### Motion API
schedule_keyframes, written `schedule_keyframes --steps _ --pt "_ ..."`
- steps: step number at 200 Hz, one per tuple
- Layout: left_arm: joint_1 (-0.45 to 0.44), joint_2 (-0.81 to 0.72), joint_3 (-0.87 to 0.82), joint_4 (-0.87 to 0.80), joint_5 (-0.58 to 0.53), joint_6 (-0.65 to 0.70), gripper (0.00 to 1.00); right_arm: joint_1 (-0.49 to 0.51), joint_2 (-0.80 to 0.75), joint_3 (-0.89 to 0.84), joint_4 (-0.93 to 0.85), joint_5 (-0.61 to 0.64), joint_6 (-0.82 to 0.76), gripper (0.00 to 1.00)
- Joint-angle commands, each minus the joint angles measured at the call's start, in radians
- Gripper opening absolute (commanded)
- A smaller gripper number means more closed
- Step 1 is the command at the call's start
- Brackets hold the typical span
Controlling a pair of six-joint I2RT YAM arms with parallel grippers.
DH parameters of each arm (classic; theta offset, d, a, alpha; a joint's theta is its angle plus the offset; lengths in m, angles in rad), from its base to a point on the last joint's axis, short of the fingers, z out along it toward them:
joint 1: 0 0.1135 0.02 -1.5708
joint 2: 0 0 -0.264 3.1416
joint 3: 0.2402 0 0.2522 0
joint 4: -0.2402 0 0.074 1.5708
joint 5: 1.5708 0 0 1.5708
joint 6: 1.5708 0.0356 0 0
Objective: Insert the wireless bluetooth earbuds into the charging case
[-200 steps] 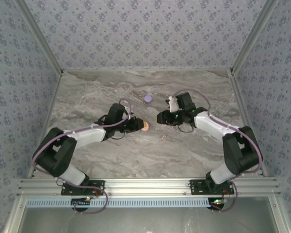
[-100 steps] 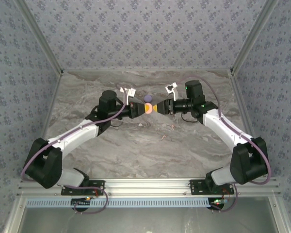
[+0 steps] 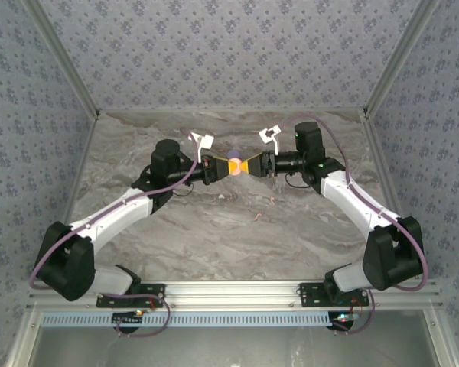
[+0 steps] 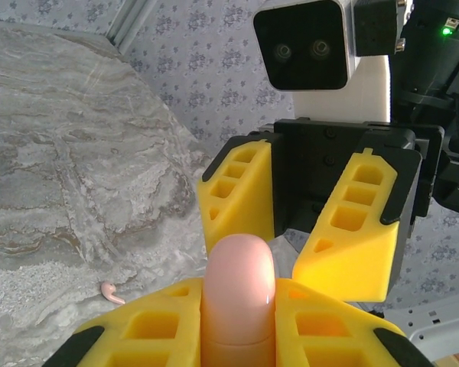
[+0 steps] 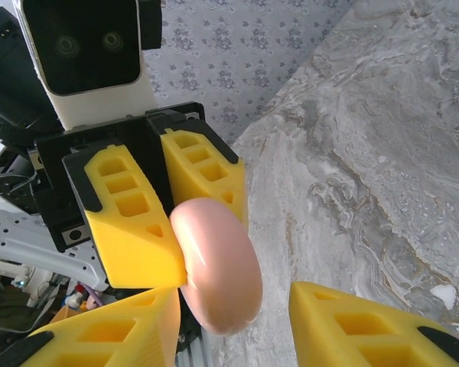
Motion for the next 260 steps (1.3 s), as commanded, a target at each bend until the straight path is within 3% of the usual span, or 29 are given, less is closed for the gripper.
schedule_keyframes --steps 1,74,171,215,260 --pt "0.003 -0.027 0.035 0.063 0.038 0.015 0.15 -0.007 -0.012 0.025 0.041 -0.051 0.022 0.42" --pt "0.004 -0.021 0.036 0.089 0.048 0.002 0.15 0.0 0.0 0.032 0.053 -0.071 0.029 0.35" --pt "0.002 -0.001 0.035 0.112 0.064 -0.018 0.15 0.014 0.007 0.048 0.043 -0.078 0.018 0.33" --pt "-0.002 0.002 0.036 0.11 0.063 -0.019 0.16 0.018 0.009 0.064 0.008 -0.073 0.001 0.18" --pt "0.0 -0.003 0.041 0.061 0.057 0.0 0.39 0.011 -0.011 0.066 -0.01 -0.057 -0.004 0.16"
